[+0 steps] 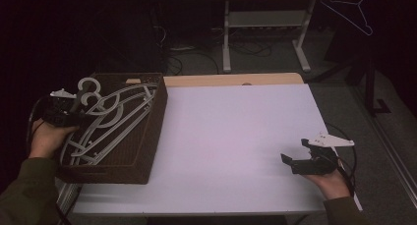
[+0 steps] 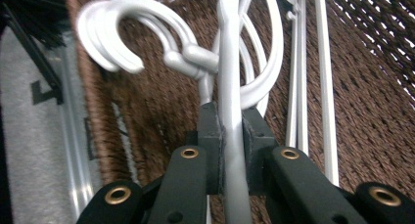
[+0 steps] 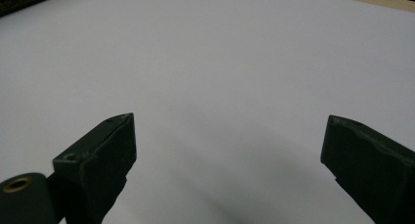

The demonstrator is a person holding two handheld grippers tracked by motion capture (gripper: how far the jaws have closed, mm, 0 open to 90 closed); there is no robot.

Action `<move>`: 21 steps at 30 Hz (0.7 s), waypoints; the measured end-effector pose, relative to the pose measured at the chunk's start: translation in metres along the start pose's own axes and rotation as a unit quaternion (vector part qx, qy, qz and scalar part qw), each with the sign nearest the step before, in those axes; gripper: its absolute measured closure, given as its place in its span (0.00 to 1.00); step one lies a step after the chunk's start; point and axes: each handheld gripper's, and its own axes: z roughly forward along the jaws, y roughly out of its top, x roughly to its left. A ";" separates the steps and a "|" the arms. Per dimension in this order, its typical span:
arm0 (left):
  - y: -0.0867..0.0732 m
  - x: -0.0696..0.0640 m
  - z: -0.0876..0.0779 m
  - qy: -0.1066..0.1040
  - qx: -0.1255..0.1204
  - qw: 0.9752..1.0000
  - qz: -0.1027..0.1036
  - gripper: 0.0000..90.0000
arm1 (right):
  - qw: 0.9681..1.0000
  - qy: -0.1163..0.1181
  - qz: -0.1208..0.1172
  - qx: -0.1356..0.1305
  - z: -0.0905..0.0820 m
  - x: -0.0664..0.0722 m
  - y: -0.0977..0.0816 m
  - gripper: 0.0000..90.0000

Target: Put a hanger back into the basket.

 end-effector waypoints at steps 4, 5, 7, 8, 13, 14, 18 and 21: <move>-0.005 -0.001 0.004 -0.005 0.007 1.000 0.000 0.88 | 1.000 -0.001 0.002 0.001 0.000 0.000 0.000 0.07; -0.005 -0.001 0.004 -0.005 0.007 1.000 0.000 0.85 | 1.000 0.000 0.002 0.001 0.000 0.000 0.000 0.07; -0.007 0.000 0.004 0.000 0.012 1.000 -0.003 0.76 | 1.000 0.000 0.001 0.001 0.000 0.000 0.000 0.07; -0.007 0.001 0.003 -0.001 0.007 1.000 -0.003 0.71 | 1.000 -0.001 0.000 0.001 0.000 0.000 0.000 0.07; -0.005 0.000 -0.001 -0.007 -0.013 1.000 -0.007 0.60 | 1.000 0.000 -0.003 0.000 0.000 0.000 0.000 0.07; -0.005 0.000 -0.001 -0.007 -0.013 1.000 -0.007 0.57 | 1.000 0.000 -0.003 0.000 0.000 0.000 0.001 0.07; 0.001 -0.005 -0.006 -0.028 -0.052 0.998 -0.019 0.45 | 1.000 0.002 -0.003 -0.001 0.000 0.002 0.001 0.07; 0.004 -0.009 -0.006 -0.041 -0.064 0.997 -0.021 0.41 | 1.000 0.004 -0.004 -0.002 0.001 0.002 0.002 0.07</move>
